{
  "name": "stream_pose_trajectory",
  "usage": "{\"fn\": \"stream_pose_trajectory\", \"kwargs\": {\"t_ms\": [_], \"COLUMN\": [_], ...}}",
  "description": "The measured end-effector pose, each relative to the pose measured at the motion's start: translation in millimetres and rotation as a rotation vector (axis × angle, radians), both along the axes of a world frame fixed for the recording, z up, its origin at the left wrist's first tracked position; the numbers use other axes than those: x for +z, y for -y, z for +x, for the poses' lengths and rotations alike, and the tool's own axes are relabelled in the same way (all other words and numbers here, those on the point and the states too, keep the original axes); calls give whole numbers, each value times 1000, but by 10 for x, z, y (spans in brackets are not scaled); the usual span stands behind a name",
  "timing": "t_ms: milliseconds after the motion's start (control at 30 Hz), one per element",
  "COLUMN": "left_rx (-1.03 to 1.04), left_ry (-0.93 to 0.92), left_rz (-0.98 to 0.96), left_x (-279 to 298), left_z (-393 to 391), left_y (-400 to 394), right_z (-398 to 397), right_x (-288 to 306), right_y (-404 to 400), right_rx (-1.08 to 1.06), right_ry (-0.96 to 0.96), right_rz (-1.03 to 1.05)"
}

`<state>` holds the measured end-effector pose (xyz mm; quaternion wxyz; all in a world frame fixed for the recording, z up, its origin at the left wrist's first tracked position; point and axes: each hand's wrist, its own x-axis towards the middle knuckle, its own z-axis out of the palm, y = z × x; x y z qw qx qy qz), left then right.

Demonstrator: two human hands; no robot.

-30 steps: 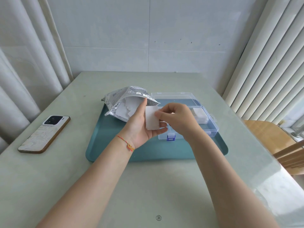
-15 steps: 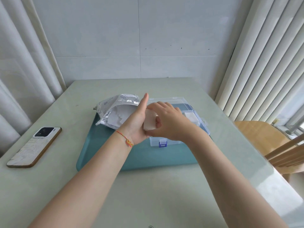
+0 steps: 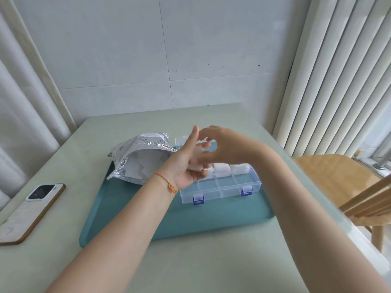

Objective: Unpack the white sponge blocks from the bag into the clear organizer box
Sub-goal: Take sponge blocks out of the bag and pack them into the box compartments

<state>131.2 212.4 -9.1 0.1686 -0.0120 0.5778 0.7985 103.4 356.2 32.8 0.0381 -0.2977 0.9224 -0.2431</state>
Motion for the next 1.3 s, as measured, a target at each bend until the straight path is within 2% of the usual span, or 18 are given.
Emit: {"fn": "stream_pose_trajectory", "kwargs": {"t_ms": [133, 300, 400, 533, 633, 767, 900, 1067, 1167, 1300], "left_rx": [-97, -137, -8, 333, 316, 289, 321, 263, 272, 262], "left_ry": [-76, -117, -100, -218, -291, -376, -323, -364, -449, -601], "left_rz": [-37, -91, -138, -483, -563, -644, -595, -852, -994, -1091], "left_x": [51, 22, 15, -108, -178, -201, -180, -230, -247, -309], "left_z": [-28, -156, -242, -395, -406, -376, -389, -428, -406, -390], "left_y": [-119, -281, -386, -476, -509, -561, -564, -564, -577, -598], "right_z": [-158, -295, -393, -504, -553, -536, -523, -564, -591, -613], "right_x": [9, -77, -82, -163, -255, -229, -226, -306, -366, -421], "right_y": [-235, -393, -532, -746, -816, -801, -775, -809, -846, -853], "right_rx": [-26, -56, -136, -235, -292, -268, -238, -285, -326, -318], "right_ry": [121, 185, 139, 132, 169, 201, 238, 178, 178, 192], "right_rz": [-218, -276, -331, -309, -262, -300, -410, -304, -228, -171]}}
